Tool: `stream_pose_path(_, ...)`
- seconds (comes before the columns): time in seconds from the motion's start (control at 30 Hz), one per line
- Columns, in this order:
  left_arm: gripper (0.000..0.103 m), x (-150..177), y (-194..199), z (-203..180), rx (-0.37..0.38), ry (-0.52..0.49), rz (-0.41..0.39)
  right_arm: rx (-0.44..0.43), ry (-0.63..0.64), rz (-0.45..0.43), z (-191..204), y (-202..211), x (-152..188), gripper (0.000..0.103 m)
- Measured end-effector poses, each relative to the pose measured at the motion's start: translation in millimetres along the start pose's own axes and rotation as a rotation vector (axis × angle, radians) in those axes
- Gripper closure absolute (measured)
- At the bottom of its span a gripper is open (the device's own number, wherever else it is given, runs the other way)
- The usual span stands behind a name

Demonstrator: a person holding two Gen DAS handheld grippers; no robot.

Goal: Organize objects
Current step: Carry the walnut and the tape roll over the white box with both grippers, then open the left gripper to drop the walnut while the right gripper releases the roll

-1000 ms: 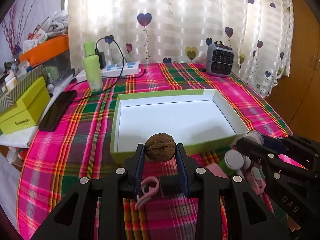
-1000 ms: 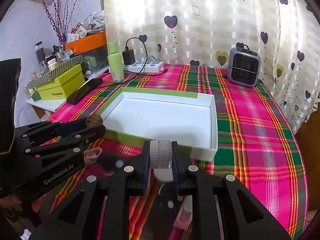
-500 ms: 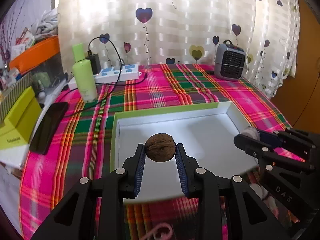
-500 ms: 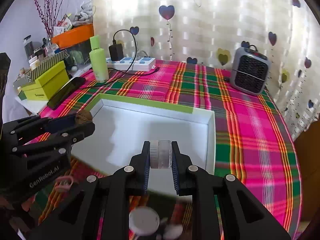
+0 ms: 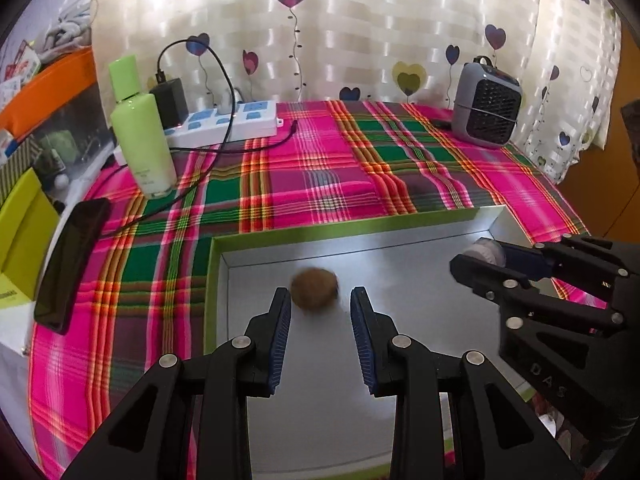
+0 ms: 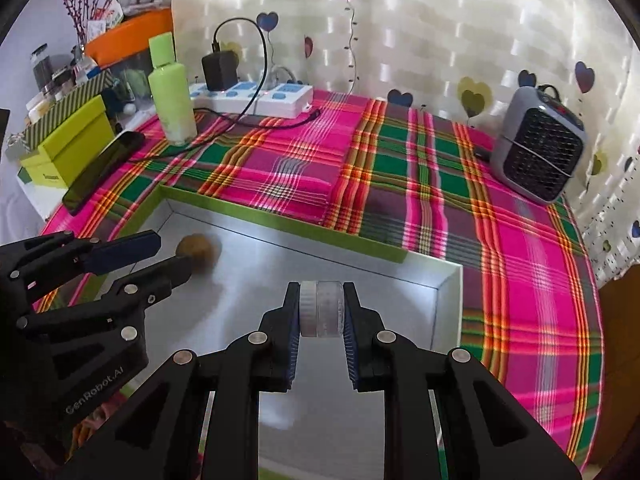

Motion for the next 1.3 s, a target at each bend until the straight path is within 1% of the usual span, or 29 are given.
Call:
stream_pose_path(0.2,0.074,1,-10,4,-0.003,0.004,0.023,-0.002,0.005,0.020,1,-12,-2,0.083)
stream_pose_path(0.5,0.074,-1,-13,4,-0.001,0.008,0.024,0.011,0.012,0.032,0,-23,-10,0.083)
stream_pose_path(0.77,0.074,1,-14,6,-0.011,0.014,0.029,0.015,0.016,0.053,0,-31,-10,0.083)
stream_pose_path(0.9,0.074,0,-12,7,-0.014,0.018,0.027,0.018,0.019,0.045,-1,-30,-10,0.083)
stream_pose_path(1.0,0.074,-1,-11,5,-0.008,0.013,0.024,-0.003,0.010,0.040,0,-29,-10,0.083)
stream_pose_path(1.07,0.074,0,-10,5,-0.010,0.011,0.024,-0.006,0.012,0.042,0,-29,-9,0.078)
stream_pose_path(1.13,0.074,0,-10,5,-0.009,0.014,0.024,-0.009,0.012,0.039,0,-28,-9,0.069)
stream_pose_path(1.17,0.074,0,-9,5,-0.010,0.015,0.024,-0.011,0.009,0.031,0,-27,-9,0.067)
stream_pose_path(1.23,0.074,-1,-8,4,-0.011,0.014,0.021,-0.014,0.002,0.021,-1,-25,-9,0.059)
stream_pose_path(1.3,0.074,0,-6,5,-0.012,0.018,0.017,-0.012,-0.006,0.011,-1,-21,-9,0.057)
Point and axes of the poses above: each gripper's, at about its wrist camera, not at the fingertips, and y roughly against the way its jaws point, z to its left, x to its underside, the point moved 10 cm from there along -y, roughly the way its jaws point, and after that the axes turned 3 degrees about -y, right-handed, at the moved point
